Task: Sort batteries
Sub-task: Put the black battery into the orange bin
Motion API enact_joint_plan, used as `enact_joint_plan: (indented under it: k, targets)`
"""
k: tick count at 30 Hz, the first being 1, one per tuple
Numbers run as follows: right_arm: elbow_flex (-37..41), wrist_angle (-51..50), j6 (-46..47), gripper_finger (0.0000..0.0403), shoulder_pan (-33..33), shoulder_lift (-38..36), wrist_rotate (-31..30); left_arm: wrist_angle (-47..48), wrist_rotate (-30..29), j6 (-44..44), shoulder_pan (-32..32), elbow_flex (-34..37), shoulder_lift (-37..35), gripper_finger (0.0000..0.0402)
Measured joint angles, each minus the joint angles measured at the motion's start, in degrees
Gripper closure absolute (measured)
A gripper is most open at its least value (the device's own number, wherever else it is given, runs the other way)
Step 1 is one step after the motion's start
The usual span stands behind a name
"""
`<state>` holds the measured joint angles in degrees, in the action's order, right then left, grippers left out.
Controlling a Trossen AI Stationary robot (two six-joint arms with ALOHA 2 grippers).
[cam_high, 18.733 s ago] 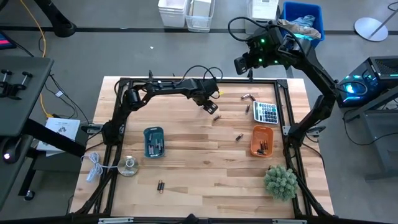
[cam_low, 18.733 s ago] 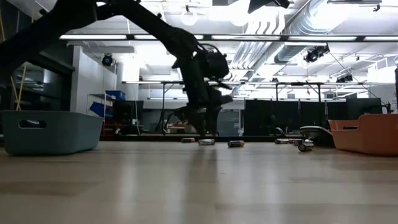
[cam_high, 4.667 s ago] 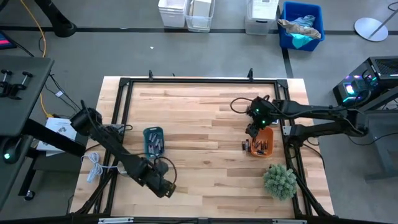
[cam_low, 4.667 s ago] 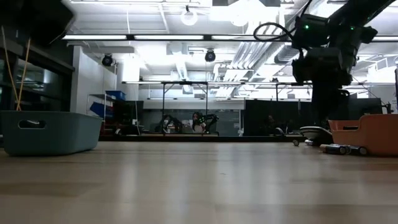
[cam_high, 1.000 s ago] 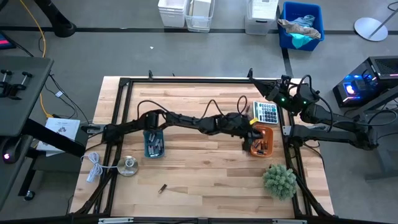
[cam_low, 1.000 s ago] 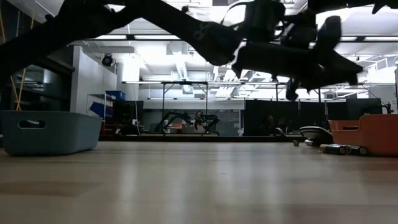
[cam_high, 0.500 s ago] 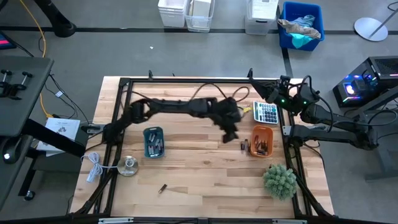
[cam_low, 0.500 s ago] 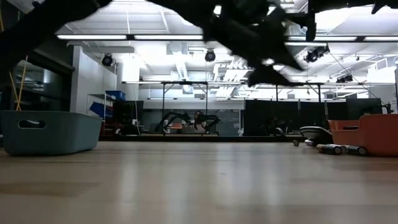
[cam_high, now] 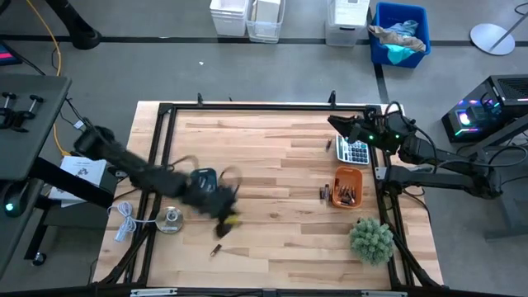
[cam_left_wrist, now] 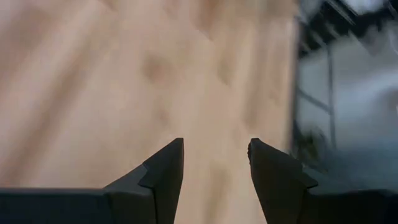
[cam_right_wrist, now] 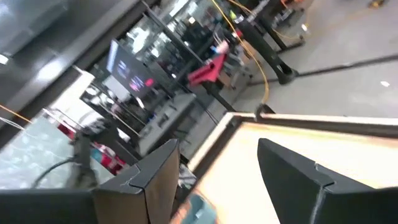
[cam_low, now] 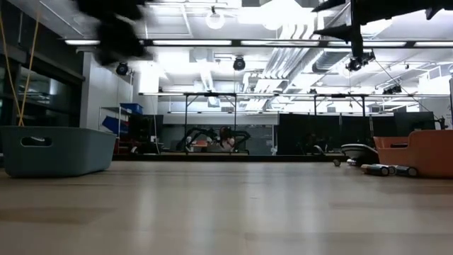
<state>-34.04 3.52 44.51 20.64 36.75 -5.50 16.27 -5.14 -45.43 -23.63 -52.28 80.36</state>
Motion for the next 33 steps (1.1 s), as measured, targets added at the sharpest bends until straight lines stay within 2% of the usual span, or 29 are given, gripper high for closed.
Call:
enact_joint_plan:
  k: [2,4,8,14,16,20,27,33]
  targets:
    - [0.0,-2.09,0.0,0.0192,0.0,0.0,-0.01,2.27,-0.95,-4.07,-7.35,1.51,-1.27,0.0235]
    - [0.0,-3.88,0.0,0.0192,0.0,0.0,-0.02,4.6,-0.95,-11.77,-12.86,1.66,0.09,0.0235]
    - [0.02,-5.88,0.0,0.0192,0.0,0.02,0.02,6.41,0.43,-22.54,-17.68,-2.38,6.34,0.0235]
    - [0.02,-6.6,-1.07,0.0192,0.0,0.02,0.07,26.46,5.95,-32.34,-17.49,-13.09,18.53,0.0235]
    - [0.02,-7.29,-1.54,0.0192,0.0,0.02,0.07,29.62,6.33,-34.04,-17.15,-15.25,21.62,0.0235]
    - [0.02,-8.25,-2.12,0.0192,0.0,0.02,0.1,26.42,6.81,-35.53,-16.31,-17.18,24.54,0.0235]
    - [0.02,-10.24,-2.99,0.0192,0.0,0.04,0.11,27.44,6.17,-38.49,-16.09,-17.28,25.68,0.0235]
    - [0.02,-13.2,-3.02,0.0192,0.0,0.04,0.13,27.04,8.27,-38.53,-15.75,-17.26,27.82,0.0235]
